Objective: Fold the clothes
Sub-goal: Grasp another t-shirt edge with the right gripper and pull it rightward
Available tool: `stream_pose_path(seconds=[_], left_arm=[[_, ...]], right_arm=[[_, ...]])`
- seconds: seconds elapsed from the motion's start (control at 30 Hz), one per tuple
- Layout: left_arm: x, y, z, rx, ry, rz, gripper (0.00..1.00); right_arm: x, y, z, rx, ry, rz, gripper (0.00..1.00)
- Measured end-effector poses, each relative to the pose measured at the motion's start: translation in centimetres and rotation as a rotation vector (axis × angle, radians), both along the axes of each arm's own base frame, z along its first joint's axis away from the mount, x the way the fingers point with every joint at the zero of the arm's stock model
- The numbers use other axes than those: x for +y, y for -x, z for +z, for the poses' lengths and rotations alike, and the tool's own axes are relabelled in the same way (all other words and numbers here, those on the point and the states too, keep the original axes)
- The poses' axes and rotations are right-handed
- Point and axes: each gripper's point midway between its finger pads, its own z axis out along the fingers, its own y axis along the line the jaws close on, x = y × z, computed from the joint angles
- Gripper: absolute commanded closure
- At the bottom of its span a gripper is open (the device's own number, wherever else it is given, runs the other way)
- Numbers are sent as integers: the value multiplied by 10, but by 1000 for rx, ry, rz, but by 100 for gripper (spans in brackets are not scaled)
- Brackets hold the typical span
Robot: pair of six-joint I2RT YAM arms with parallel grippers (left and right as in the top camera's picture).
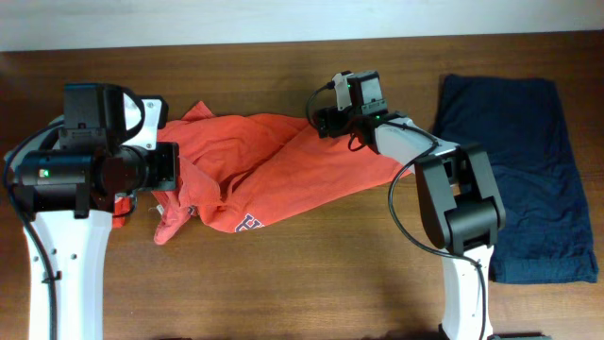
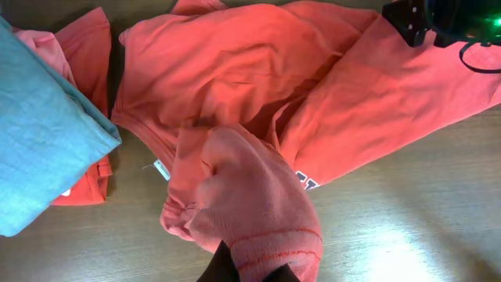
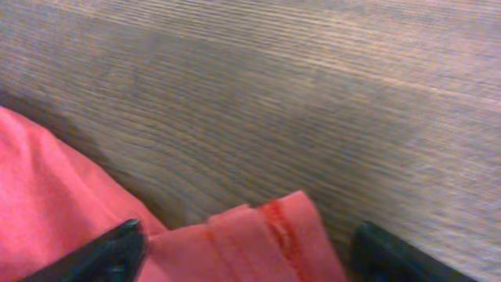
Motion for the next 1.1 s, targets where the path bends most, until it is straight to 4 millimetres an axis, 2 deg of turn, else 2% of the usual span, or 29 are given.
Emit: stream_pose_path(seconds=[0.13,0.17,0.2,0.27,0.3,0.37,0.4,0.53,0.63,0.7,0.77,0.8,0.83,0.87,0.9,0.93,1.0,1.03,1.1], left_arm=[[0,0,0,0,0,0,100],[0,0,0,0,0,0,100],[0,0,0,0,0,0,100],[0,0,0,0,0,0,100],[0,0,0,0,0,0,100],[0,0,0,0,0,0,100],[0,0,0,0,0,0,100],[0,0,0,-1,0,0,100],[0,-4,2,-19,0,0,100],[0,-6,3,-29,0,0,100],[0,-11,6,-53,-1,0,100],[0,-15,9,-69,-1,1,100],[0,-17,10,-80,-1,1,100],[0,-19,11,-88,-1,1,100],[0,-20,12,-95,-2,0,100],[0,-20,12,-95,-2,0,100],[0,-20,12,-97,-2,0,100],[0,-21,12,-99,-2,1,100],[0,-22,14,-107,-2,0,100]], right_arm=[[9,4,-4,4,5,17,72],[11,5,-4,6,5,20,80],[12,5,-5,10,2,15,83],[13,7,-6,16,4,14,85],[12,7,-6,19,3,12,81],[12,7,-7,22,1,3,79],[12,7,-7,22,1,4,85],[6,8,-7,51,12,-8,86],[-6,9,-4,104,31,-31,88],[-22,13,0,155,58,-56,91],[-45,13,27,173,89,-79,91],[-59,10,52,158,105,-88,89],[-65,8,68,139,108,-92,90],[-73,6,91,110,116,-94,93],[-86,4,139,33,120,-104,95],[-92,6,164,-4,123,-111,95],[-105,23,210,-54,144,-123,96],[-109,34,226,-65,158,-126,96],[-113,51,244,-70,174,-129,96]])
